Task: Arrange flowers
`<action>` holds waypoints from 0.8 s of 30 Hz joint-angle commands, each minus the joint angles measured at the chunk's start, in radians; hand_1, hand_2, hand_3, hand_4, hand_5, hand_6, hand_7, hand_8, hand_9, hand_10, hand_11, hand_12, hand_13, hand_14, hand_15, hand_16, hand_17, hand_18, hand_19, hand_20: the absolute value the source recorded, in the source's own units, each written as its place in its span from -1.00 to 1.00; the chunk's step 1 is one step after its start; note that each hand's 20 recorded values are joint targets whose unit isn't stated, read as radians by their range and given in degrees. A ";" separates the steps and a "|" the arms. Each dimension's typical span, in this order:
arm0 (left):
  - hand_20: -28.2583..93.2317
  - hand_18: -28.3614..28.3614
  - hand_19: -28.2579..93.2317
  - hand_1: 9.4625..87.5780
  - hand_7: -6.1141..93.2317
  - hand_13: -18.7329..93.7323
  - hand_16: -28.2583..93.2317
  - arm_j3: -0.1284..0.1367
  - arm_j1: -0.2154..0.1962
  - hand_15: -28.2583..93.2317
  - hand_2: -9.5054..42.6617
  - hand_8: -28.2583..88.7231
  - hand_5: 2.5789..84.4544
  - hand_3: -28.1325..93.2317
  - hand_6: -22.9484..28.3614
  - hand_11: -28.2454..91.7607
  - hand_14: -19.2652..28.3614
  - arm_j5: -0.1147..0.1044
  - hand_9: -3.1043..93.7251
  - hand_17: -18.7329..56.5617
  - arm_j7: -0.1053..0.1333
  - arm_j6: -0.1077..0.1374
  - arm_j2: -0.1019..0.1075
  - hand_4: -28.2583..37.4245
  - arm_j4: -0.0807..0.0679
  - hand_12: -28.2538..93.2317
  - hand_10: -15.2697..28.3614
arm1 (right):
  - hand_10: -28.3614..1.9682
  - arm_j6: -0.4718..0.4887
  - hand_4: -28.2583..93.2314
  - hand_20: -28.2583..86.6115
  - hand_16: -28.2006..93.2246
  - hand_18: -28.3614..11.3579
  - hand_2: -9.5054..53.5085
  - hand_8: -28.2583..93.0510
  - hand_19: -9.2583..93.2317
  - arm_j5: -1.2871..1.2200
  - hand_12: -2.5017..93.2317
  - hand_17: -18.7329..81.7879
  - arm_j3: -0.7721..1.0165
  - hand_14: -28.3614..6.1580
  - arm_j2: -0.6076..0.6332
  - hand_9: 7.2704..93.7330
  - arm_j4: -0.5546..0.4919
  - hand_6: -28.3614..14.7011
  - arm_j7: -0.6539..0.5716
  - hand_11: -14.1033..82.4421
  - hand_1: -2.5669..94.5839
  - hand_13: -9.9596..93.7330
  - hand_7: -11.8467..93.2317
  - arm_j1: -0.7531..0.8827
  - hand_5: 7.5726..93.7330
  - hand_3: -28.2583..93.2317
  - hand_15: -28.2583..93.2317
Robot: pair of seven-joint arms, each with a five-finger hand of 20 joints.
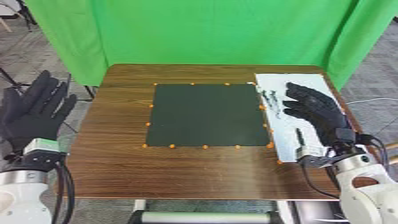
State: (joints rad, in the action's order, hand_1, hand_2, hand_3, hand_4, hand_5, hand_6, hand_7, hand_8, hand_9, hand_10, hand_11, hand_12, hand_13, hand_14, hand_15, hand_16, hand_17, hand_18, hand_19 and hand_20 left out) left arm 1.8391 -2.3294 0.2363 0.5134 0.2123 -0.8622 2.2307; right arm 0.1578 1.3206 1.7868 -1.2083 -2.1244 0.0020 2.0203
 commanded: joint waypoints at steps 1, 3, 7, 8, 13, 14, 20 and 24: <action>-0.40 0.42 -0.01 -0.58 -0.64 -0.31 -0.69 0.012 -0.035 -0.15 -0.21 -0.68 -0.14 0.66 0.11 -0.26 0.20 -0.021 -0.33 -0.63 0.010 0.035 -0.006 -1.00 0.016 -0.45 0.22 | 0.04 -0.194 -0.90 -0.19 -0.25 -0.63 -0.55 -0.72 -0.04 0.469 -0.68 -0.40 -0.002 -0.30 0.044 -0.21 -0.073 0.19 -0.090 -0.58 -0.72 -0.14 -0.47 0.087 -0.19 0.81 -0.28; -0.39 0.42 0.00 -0.58 -0.64 -0.31 -0.70 0.014 -0.040 -0.15 -0.21 -0.68 -0.14 0.66 0.11 -0.26 0.20 -0.023 -0.33 -0.63 0.012 0.035 -0.005 -1.00 0.017 -0.45 0.22 | 0.02 -0.234 -0.90 -0.18 -0.26 -0.64 -0.58 -0.72 -0.01 0.553 -0.69 -0.40 -0.005 -0.31 0.052 -0.21 -0.080 0.17 -0.107 -0.57 -0.72 -0.14 -0.46 0.106 -0.18 0.81 -0.25; -0.40 0.42 0.00 -0.58 -0.63 -0.31 -0.70 0.013 -0.040 -0.14 -0.21 -0.68 -0.13 0.66 0.12 -0.26 0.21 -0.025 -0.32 -0.63 0.013 0.038 -0.005 -1.00 0.016 -0.45 0.22 | -0.17 -0.318 -0.90 -0.16 -0.28 -0.68 -0.75 -0.73 0.12 0.845 -0.67 -0.38 -0.081 -0.30 0.105 -0.16 -0.080 0.15 -0.255 -0.52 -0.68 -0.12 -0.44 0.095 -0.15 0.81 -0.17; -0.40 0.42 0.00 -0.58 -0.63 -0.31 -0.70 0.011 -0.039 -0.14 -0.21 -0.68 -0.13 0.66 0.12 -0.25 0.21 -0.027 -0.32 -0.63 0.013 0.039 -0.004 -1.00 0.016 -0.45 0.22 | -0.19 -0.317 -0.90 -0.15 -0.29 -0.69 -0.77 -0.73 0.16 0.905 -0.67 -0.37 -0.088 -0.31 0.113 -0.14 -0.083 0.15 -0.286 -0.52 -0.67 -0.10 -0.44 0.098 -0.14 0.80 -0.15; -0.40 0.42 0.01 -0.58 -0.63 -0.30 -0.70 -0.002 -0.023 -0.13 -0.21 -0.68 -0.12 0.66 0.13 -0.25 0.22 -0.028 -0.32 -0.63 0.000 0.036 -0.001 -1.00 0.011 -0.44 0.22 | -0.29 -0.370 -0.99 -0.01 -0.27 -0.77 -1.00 -0.73 0.48 1.057 -0.57 -0.24 -0.146 -0.29 0.136 0.06 -0.073 0.12 -0.427 -0.35 -0.68 0.07 -0.37 0.082 -0.02 0.67 0.14; -0.40 0.42 0.01 -0.58 -0.62 -0.30 -0.70 -0.003 -0.024 -0.13 -0.21 -0.68 -0.12 0.67 0.13 -0.24 0.23 -0.030 -0.32 -0.63 -0.004 0.025 -0.001 -1.00 0.010 -0.44 0.23 | -0.30 -0.367 -1.00 0.02 -0.27 -0.78 -1.00 -0.73 0.53 1.092 -0.56 -0.22 -0.158 -0.28 0.137 0.09 -0.073 0.11 -0.467 -0.32 -0.63 0.09 -0.36 0.078 0.00 0.58 0.19; -0.40 0.42 0.01 -0.58 -0.62 -0.29 -0.70 -0.013 -0.015 -0.12 -0.20 -0.68 -0.11 0.67 0.14 -0.22 0.25 -0.010 -0.30 -0.63 -0.018 0.045 -0.005 -1.00 0.005 -0.44 0.26 | -0.32 -0.315 -1.00 0.14 -0.17 -0.82 -1.00 -0.72 0.70 1.200 -0.44 -0.14 -0.237 -0.32 0.155 0.20 -0.064 0.07 -0.615 -0.04 -0.45 0.17 -0.22 0.041 0.08 0.37 0.50; -0.40 0.42 0.01 -0.59 -0.61 -0.30 -0.70 -0.014 -0.021 -0.12 -0.20 -0.68 -0.11 0.67 0.15 -0.22 0.24 -0.022 -0.30 -0.63 -0.015 0.052 -0.007 -1.00 0.009 -0.43 0.26 | -0.30 -0.221 -1.00 0.16 -0.11 -0.82 -1.00 -0.73 0.77 1.190 -0.39 -0.08 -0.263 -0.33 0.152 0.27 -0.060 0.09 -0.678 0.09 -0.31 0.23 -0.12 0.010 0.16 0.22 0.58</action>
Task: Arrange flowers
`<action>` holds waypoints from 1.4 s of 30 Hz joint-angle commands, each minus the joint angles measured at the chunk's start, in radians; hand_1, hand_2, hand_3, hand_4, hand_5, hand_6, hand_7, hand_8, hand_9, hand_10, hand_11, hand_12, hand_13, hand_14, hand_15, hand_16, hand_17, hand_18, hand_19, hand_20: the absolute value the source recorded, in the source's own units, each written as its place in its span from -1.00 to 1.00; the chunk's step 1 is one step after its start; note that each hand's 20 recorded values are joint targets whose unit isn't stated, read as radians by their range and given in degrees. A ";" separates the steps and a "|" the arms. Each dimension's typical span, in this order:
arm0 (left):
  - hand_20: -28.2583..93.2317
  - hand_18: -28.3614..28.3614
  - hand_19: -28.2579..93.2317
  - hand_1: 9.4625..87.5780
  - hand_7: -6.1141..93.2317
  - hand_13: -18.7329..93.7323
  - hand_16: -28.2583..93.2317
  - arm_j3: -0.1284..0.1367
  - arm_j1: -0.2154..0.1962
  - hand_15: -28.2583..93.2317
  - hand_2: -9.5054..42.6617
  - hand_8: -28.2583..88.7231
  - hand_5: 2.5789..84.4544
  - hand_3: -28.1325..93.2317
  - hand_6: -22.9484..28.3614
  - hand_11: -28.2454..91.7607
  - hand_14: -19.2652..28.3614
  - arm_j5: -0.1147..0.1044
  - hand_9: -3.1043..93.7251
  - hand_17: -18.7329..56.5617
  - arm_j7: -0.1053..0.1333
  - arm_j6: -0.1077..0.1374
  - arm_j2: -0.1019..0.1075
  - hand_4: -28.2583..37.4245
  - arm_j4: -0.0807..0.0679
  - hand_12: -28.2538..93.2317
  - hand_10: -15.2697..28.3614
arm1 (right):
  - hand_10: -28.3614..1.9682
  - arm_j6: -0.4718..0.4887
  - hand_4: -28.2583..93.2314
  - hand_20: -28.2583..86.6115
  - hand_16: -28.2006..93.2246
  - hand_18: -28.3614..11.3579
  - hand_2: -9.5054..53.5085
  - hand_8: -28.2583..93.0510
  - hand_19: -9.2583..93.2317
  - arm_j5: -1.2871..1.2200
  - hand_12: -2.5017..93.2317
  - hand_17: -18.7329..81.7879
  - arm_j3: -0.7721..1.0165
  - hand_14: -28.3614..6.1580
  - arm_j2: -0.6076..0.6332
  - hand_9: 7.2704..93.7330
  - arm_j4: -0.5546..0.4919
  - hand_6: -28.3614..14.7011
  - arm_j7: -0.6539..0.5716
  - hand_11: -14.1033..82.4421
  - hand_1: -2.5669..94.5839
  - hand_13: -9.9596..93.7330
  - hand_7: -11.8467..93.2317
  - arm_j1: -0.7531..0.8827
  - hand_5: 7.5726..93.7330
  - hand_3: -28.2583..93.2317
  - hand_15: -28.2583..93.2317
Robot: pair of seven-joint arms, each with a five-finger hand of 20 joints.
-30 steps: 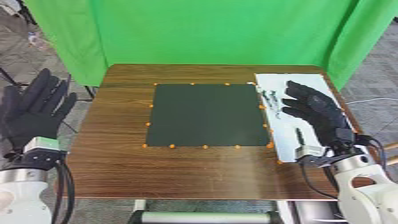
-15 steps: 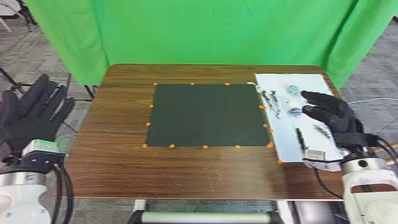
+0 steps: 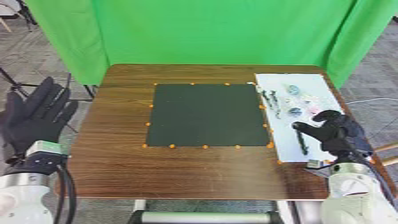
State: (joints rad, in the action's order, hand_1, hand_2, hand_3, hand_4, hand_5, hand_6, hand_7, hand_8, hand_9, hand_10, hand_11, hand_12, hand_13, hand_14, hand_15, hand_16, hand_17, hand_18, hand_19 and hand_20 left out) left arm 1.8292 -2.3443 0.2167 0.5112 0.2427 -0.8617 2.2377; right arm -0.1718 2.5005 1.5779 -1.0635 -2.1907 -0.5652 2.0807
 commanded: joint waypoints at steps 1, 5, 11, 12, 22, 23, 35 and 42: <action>-0.40 0.42 0.01 -0.59 -0.61 -0.30 -0.70 -0.003 -0.008 -0.12 -0.19 -0.68 -0.11 0.67 0.15 -0.22 0.24 -0.002 -0.30 -0.63 -0.016 0.024 -0.008 -1.00 0.002 -0.43 0.26 | -0.30 0.122 -1.00 0.16 -0.10 -0.83 -1.00 -0.73 0.78 0.009 -0.39 -0.07 -0.057 -0.33 0.006 0.29 0.008 0.10 -0.115 0.10 -0.25 0.24 -0.11 -0.054 0.18 0.15 0.58; -0.40 0.43 0.01 -0.58 -0.61 -0.30 -0.70 -0.004 0.006 -0.12 -0.15 -0.68 -0.10 0.66 0.15 -0.22 0.24 0.001 -0.30 -0.63 -0.030 0.025 -0.010 -1.00 0.000 -0.43 0.26 | -0.23 0.159 -0.99 0.16 -0.09 -0.84 -1.00 -0.74 0.81 0.056 -0.39 -0.04 -0.078 -0.30 0.002 0.46 0.013 0.16 -0.161 0.00 -0.15 0.32 -0.17 -0.061 0.33 0.05 0.56; -0.40 0.43 0.02 -0.59 -0.60 -0.30 -0.70 0.001 0.006 -0.11 -0.01 -0.68 -0.09 0.66 0.15 -0.21 0.24 0.007 -0.30 -0.63 -0.044 0.023 -0.012 -1.00 0.000 -0.43 0.26 | -0.15 0.286 -0.98 0.15 -0.07 -0.84 -1.00 -0.72 0.83 0.002 -0.43 -0.01 -0.075 -0.24 -0.020 0.59 0.023 0.21 -0.170 -0.11 -0.07 0.40 -0.29 -0.080 0.48 0.08 0.50; -0.40 0.43 0.02 -0.59 -0.60 -0.30 -0.71 0.002 0.006 -0.11 -0.02 -0.68 -0.09 0.66 0.15 -0.21 0.24 0.007 -0.30 -0.63 -0.049 0.029 -0.014 -1.00 0.002 -0.43 0.26 | -0.15 0.318 -0.99 0.14 -0.07 -0.84 -1.00 -0.72 0.83 -0.002 -0.43 -0.01 -0.074 -0.23 -0.026 0.59 0.028 0.20 -0.174 -0.12 -0.13 0.40 -0.29 -0.086 0.48 0.22 0.49; -0.41 0.43 0.03 -0.58 -0.60 -0.30 -0.71 0.000 0.010 -0.11 -0.04 -0.68 -0.09 0.66 0.15 -0.20 0.24 0.008 -0.29 -0.63 -0.060 0.016 -0.019 -1.00 -0.002 -0.43 0.26 | -0.15 0.396 -1.00 0.15 -0.08 -0.77 -1.00 -0.72 0.85 0.038 -0.44 0.02 -0.101 -0.19 -0.047 0.55 0.072 0.20 -0.199 -0.14 -0.23 0.40 -0.28 -0.113 0.42 0.50 0.47; -0.41 0.43 0.03 -0.58 -0.60 -0.30 -0.71 -0.002 0.014 -0.10 -0.05 -0.68 -0.09 0.66 0.15 -0.21 0.24 0.006 -0.29 -0.63 -0.060 0.015 -0.018 -1.00 -0.005 -0.43 0.26 | -0.15 0.393 -1.00 0.15 -0.08 -0.77 -1.00 -0.72 0.86 0.043 -0.44 0.02 -0.106 -0.19 -0.045 0.55 0.076 0.20 -0.206 -0.14 -0.23 0.40 -0.28 -0.114 0.42 0.49 0.47; -0.41 0.43 0.03 -0.58 -0.60 -0.30 -0.71 -0.011 0.017 -0.10 -0.07 -0.68 -0.09 0.66 0.16 -0.20 0.25 -0.023 -0.28 -0.63 -0.062 0.008 -0.026 -1.00 -0.011 -0.43 0.26 | -0.15 0.402 -1.00 0.17 -0.09 -0.78 -1.00 -0.72 0.90 0.055 -0.43 0.05 -0.115 -0.15 -0.040 0.51 0.131 0.17 -0.262 -0.10 -0.19 0.40 -0.24 -0.149 0.37 0.53 0.48; -0.41 0.43 0.03 -0.57 -0.59 -0.30 -0.71 -0.009 0.019 -0.10 -0.08 -0.68 -0.09 0.66 0.16 -0.20 0.25 -0.013 -0.28 -0.63 -0.067 0.009 -0.019 -1.00 -0.009 -0.43 0.26 | -0.11 0.485 -1.00 0.16 -0.12 -0.76 -1.00 -0.72 0.91 0.015 -0.47 0.05 -0.090 -0.09 -0.056 0.46 0.175 0.16 -0.235 -0.16 -0.06 0.39 -0.29 -0.151 0.33 0.52 0.42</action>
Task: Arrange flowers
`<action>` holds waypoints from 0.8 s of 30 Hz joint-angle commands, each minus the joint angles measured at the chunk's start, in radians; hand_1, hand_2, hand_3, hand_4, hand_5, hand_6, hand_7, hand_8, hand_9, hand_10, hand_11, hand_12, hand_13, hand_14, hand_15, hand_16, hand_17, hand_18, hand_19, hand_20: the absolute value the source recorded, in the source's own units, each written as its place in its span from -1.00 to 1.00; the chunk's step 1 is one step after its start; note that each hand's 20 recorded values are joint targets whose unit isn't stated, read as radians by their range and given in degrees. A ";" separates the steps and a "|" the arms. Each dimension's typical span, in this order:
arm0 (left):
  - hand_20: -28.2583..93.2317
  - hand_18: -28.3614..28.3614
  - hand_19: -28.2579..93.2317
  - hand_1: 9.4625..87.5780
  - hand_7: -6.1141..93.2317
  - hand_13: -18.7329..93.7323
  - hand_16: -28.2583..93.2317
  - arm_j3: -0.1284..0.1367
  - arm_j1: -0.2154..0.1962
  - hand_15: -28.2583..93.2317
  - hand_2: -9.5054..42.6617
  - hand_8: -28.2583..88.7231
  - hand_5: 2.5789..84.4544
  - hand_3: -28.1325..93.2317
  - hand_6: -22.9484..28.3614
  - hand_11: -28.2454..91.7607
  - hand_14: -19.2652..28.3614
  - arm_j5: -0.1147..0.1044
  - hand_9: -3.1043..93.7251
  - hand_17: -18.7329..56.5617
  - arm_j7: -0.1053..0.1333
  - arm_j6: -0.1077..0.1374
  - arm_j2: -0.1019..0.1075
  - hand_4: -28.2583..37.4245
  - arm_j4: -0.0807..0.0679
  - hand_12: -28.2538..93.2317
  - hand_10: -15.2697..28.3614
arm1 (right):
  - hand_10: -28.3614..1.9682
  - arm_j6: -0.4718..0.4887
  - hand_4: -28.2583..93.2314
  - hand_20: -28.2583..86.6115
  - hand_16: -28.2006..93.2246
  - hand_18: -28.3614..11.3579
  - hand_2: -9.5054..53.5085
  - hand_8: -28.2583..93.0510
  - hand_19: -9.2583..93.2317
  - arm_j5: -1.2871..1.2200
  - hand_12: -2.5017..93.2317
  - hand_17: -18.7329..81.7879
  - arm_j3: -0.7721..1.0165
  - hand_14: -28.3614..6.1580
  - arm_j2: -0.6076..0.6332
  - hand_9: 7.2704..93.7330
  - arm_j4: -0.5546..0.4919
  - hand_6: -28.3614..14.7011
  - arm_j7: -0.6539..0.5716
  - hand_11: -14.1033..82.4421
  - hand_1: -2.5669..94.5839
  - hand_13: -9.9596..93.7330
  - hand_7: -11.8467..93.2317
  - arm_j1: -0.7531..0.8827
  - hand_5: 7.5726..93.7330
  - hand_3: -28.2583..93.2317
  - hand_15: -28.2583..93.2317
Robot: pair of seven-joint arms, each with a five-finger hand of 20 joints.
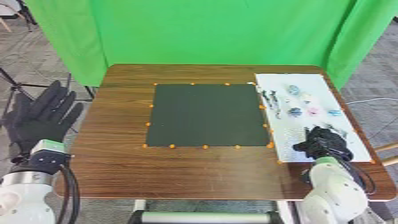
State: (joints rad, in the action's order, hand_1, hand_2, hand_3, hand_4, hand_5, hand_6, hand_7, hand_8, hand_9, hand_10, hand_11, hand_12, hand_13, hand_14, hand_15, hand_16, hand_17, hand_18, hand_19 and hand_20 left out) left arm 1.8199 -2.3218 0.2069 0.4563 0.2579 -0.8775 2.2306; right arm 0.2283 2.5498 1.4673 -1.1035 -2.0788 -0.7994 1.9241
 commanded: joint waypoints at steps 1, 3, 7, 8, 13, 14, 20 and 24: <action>-0.41 0.43 0.03 -0.57 -0.59 -0.30 -0.71 -0.001 -0.004 -0.10 -0.08 -0.68 -0.09 0.66 0.16 -0.20 0.26 -0.006 -0.28 -0.63 -0.010 -0.008 -0.001 -1.00 -0.002 -0.43 0.26 | -0.07 0.094 -1.00 0.16 -0.13 -0.75 -1.00 -0.72 0.90 -0.046 -0.47 0.06 0.023 -0.04 -0.017 0.48 0.067 0.19 -0.001 -0.16 -0.01 0.42 -0.24 0.007 0.34 0.55 0.41; -0.41 0.43 0.03 -0.57 -0.59 -0.30 -0.71 -0.004 -0.002 -0.10 -0.08 -0.68 -0.09 0.66 0.16 -0.20 0.25 -0.019 -0.28 -0.63 -0.013 -0.010 -0.001 -1.00 -0.001 -0.43 0.26 | -0.04 0.068 -1.00 0.15 -0.13 -0.73 -1.00 -0.50 0.91 -0.045 -0.48 0.08 0.020 0.03 -0.022 0.52 0.079 0.21 0.000 -0.17 0.04 0.46 -0.14 0.014 0.33 0.56 0.37; -0.41 0.43 0.03 -0.56 -0.59 -0.29 -0.71 -0.004 0.002 -0.10 -0.11 -0.68 -0.09 0.66 0.16 -0.20 0.26 -0.008 -0.28 -0.63 -0.030 -0.017 -0.014 -1.00 -0.003 -0.43 0.26 | 0.26 0.020 -1.00 0.12 0.15 -0.64 -1.00 -0.29 0.93 -0.048 -0.18 0.19 0.020 0.48 -0.036 0.73 0.100 0.33 0.013 -0.48 0.23 0.63 0.44 0.027 0.16 0.58 0.13; -0.41 0.43 0.03 -0.56 -0.59 -0.29 -0.71 -0.003 0.003 -0.09 -0.13 -0.68 -0.09 0.66 0.16 -0.20 0.25 -0.007 -0.28 -0.63 -0.035 -0.017 -0.016 -1.00 -0.005 -0.43 0.26 | 0.32 0.010 -1.00 0.12 0.17 -0.63 -1.00 -0.26 0.93 -0.048 -0.13 0.21 0.019 0.52 -0.038 0.77 0.104 0.36 0.016 -0.49 0.24 0.66 0.52 0.029 0.15 0.61 0.11; -0.41 0.43 0.04 -0.51 -0.59 -0.29 -0.71 -0.004 0.005 -0.09 -0.20 -0.68 -0.09 0.66 0.16 -0.20 0.26 -0.001 -0.28 -0.64 -0.042 -0.019 -0.018 -1.00 -0.005 -0.43 0.25 | 0.51 -0.045 -1.00 0.12 0.26 -0.61 -1.00 -0.14 0.95 -0.104 0.09 0.26 0.037 0.63 -0.041 0.83 0.099 0.33 0.069 -0.36 0.26 0.73 0.71 0.048 0.15 0.71 0.14; -0.41 0.43 0.04 -0.51 -0.59 -0.29 -0.71 -0.004 0.003 -0.08 -0.21 -0.68 -0.09 0.66 0.15 -0.20 0.27 -0.002 -0.28 -0.64 -0.040 -0.020 -0.016 -1.00 -0.005 -0.42 0.25 | 0.51 -0.074 -1.00 0.12 0.27 -0.61 -1.00 -0.14 0.95 -0.122 0.11 0.25 0.035 0.62 -0.039 0.82 0.096 0.32 0.068 -0.35 0.26 0.73 0.72 0.049 0.16 0.73 0.15; -0.41 0.44 0.05 -0.46 -0.58 -0.29 -0.71 -0.012 0.001 -0.07 -0.29 -0.68 -0.10 0.66 0.15 -0.20 0.28 -0.016 -0.29 -0.64 -0.030 -0.021 -0.009 -1.00 -0.005 -0.42 0.24 | 0.38 -0.333 -0.92 0.13 0.35 -0.58 -1.00 -0.10 0.92 -0.233 0.20 0.23 0.056 0.51 -0.029 0.77 0.065 0.28 0.178 -0.26 0.20 0.68 0.77 0.089 0.15 0.82 0.22; -0.41 0.44 0.05 -0.45 -0.57 -0.29 -0.71 -0.010 -0.001 -0.07 -0.30 -0.69 -0.10 0.65 0.15 -0.19 0.28 -0.015 -0.29 -0.64 -0.028 -0.025 -0.010 -1.00 -0.004 -0.42 0.24 | 0.34 -0.495 -0.80 0.14 0.37 -0.55 -1.00 -0.10 0.88 -0.209 0.23 0.22 0.047 0.41 -0.005 0.71 0.048 0.30 0.226 -0.15 0.15 0.62 0.82 0.094 0.14 0.84 0.30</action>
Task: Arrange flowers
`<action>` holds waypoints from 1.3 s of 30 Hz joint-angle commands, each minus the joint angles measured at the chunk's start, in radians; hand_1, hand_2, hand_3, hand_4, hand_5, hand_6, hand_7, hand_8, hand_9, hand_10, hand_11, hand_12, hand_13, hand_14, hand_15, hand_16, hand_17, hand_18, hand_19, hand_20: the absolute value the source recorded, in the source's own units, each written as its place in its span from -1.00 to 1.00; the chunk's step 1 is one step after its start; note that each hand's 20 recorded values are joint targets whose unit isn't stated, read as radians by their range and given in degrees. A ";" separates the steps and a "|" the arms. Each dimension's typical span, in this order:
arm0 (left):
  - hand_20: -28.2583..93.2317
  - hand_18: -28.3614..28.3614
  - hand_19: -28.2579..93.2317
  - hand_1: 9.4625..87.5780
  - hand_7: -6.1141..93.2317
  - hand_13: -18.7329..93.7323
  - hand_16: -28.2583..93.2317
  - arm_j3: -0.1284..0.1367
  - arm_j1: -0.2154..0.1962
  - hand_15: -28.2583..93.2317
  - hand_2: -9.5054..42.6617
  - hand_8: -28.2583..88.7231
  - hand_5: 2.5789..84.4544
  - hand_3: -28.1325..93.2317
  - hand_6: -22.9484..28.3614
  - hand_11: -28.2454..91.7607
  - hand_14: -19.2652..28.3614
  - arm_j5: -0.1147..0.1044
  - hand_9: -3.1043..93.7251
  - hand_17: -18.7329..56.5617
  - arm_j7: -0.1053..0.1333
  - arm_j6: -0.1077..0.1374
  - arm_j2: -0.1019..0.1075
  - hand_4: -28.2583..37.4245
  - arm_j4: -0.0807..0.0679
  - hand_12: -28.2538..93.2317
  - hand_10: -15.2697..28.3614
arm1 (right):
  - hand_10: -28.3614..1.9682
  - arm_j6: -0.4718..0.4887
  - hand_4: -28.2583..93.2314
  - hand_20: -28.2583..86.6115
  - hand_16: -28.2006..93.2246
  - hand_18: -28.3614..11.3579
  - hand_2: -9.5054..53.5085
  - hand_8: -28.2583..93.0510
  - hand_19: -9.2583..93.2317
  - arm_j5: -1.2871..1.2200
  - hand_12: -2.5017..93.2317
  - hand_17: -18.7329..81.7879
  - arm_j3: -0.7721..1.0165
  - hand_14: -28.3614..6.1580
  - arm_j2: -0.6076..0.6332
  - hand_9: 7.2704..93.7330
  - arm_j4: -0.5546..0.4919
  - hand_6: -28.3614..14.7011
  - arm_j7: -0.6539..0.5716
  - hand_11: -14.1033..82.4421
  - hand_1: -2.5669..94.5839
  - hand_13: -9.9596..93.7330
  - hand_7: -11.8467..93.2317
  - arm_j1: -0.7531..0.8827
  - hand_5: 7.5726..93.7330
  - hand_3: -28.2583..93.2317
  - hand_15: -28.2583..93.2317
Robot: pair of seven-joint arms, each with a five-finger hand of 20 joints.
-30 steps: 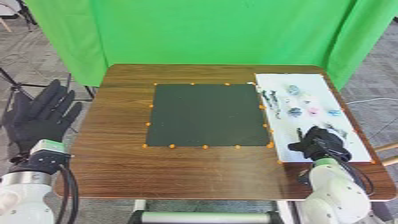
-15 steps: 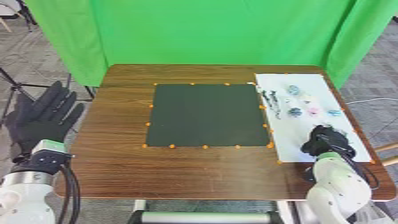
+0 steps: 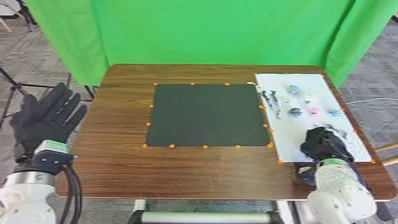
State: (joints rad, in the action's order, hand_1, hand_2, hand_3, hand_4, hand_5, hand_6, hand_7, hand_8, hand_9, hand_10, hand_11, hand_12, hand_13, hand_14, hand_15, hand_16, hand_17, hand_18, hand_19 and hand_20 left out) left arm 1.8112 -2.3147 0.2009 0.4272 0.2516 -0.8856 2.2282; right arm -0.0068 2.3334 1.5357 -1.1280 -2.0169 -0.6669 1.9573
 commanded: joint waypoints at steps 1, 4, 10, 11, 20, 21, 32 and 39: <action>-0.41 0.44 0.05 -0.45 -0.57 -0.29 -0.71 0.000 -0.008 -0.06 -0.30 -0.69 -0.10 0.65 0.15 -0.19 0.28 -0.005 -0.29 -0.64 -0.002 -0.022 -0.004 -1.00 -0.003 -0.42 0.24 | 0.34 -0.286 -0.79 0.14 0.37 -0.55 -1.00 -0.11 0.88 0.003 0.24 0.22 -0.021 0.41 0.023 0.70 -0.020 0.30 0.109 -0.13 0.15 0.62 0.82 0.061 0.14 0.84 0.31; -0.41 0.44 0.05 -0.45 -0.57 -0.29 -0.71 -0.001 -0.009 -0.07 -0.30 -0.69 -0.10 0.65 0.15 -0.19 0.27 -0.006 -0.29 -0.64 0.001 -0.024 -0.005 -1.00 -0.004 -0.43 0.24 | 0.33 -0.329 -0.76 0.15 0.37 -0.55 -1.00 -0.11 0.88 0.014 0.25 0.22 -0.029 0.40 0.039 0.69 -0.042 0.31 0.128 -0.09 0.14 0.61 0.83 0.055 0.15 0.84 0.33; -0.41 0.44 0.05 -0.45 -0.57 -0.29 -0.71 -0.003 -0.008 -0.07 -0.31 -0.69 -0.10 0.65 0.15 -0.19 0.26 -0.007 -0.29 -0.64 0.000 -0.030 -0.004 -1.00 -0.004 -0.43 0.24 | 0.33 -0.340 -0.74 0.15 0.37 -0.55 -1.00 -0.11 0.87 0.006 0.26 0.24 -0.053 0.43 0.062 0.68 -0.080 0.32 0.162 -0.08 0.13 0.62 0.83 0.043 0.16 0.83 0.34; -0.41 0.43 0.05 -0.45 -0.57 -0.29 -0.71 -0.003 -0.012 -0.07 -0.31 -0.69 -0.10 0.65 0.15 -0.19 0.26 -0.010 -0.29 -0.64 0.007 -0.024 -0.002 -1.00 -0.002 -0.43 0.24 | 0.33 -0.337 -0.74 0.15 0.37 -0.54 -1.00 -0.11 0.87 -0.002 0.26 0.24 -0.056 0.43 0.063 0.69 -0.083 0.32 0.175 -0.08 0.13 0.62 0.83 0.038 0.16 0.83 0.34; -0.41 0.43 0.04 -0.45 -0.57 -0.29 -0.71 0.000 -0.015 -0.08 -0.31 -0.69 -0.10 0.65 0.15 -0.19 0.25 -0.017 -0.29 -0.64 0.007 -0.025 0.001 -1.00 -0.003 -0.43 0.24 | 0.34 -0.340 -0.74 0.16 0.40 -0.53 -1.00 -0.11 0.86 -0.042 0.28 0.27 -0.067 0.48 0.078 0.70 -0.120 0.32 0.200 -0.10 0.13 0.65 0.82 0.023 0.17 0.83 0.31; -0.41 0.43 0.04 -0.45 -0.57 -0.29 -0.71 0.001 -0.018 -0.08 -0.32 -0.69 -0.10 0.65 0.15 -0.19 0.25 -0.016 -0.29 -0.64 0.008 -0.026 0.000 -1.00 -0.002 -0.43 0.24 | 0.34 -0.336 -0.74 0.16 0.40 -0.52 -1.00 -0.11 0.86 -0.050 0.28 0.27 -0.074 0.49 0.078 0.71 -0.125 0.32 0.207 -0.10 0.14 0.66 0.82 0.017 0.18 0.83 0.30; -0.41 0.43 0.04 -0.45 -0.57 -0.29 -0.71 0.010 -0.005 -0.08 -0.32 -0.69 -0.11 0.65 0.15 -0.19 0.25 -0.026 -0.29 -0.63 0.009 -0.014 0.007 -1.00 -0.012 -0.43 0.24 | 0.35 -0.276 -0.74 0.16 0.41 -0.51 -1.00 -0.11 0.86 -0.083 0.29 0.29 -0.258 0.53 0.036 0.72 -0.091 0.32 0.273 -0.13 0.14 0.68 0.81 -0.183 0.18 0.82 0.28; -0.41 0.43 0.04 -0.45 -0.58 -0.30 -0.71 0.041 -0.014 -0.09 -0.33 -0.69 -0.11 0.65 0.15 -0.20 0.25 -0.051 -0.30 -0.63 0.036 -0.010 0.009 -1.00 -0.023 -0.43 0.24 | 0.33 -0.224 -0.75 0.16 0.41 -0.49 -1.00 -0.10 0.86 -0.120 0.28 0.31 -0.374 0.55 -0.035 0.74 -0.034 0.32 0.283 -0.15 0.15 0.69 0.80 -0.347 0.18 0.81 0.26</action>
State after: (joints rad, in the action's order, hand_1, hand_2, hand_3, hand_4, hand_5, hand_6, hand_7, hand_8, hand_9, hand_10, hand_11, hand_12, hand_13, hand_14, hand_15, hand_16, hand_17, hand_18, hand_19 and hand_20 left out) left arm 1.8203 -2.3208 0.1726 0.4471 0.2364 -0.8760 2.2168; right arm -0.2628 2.2310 1.2435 -1.0902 -2.0825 -0.4039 1.7533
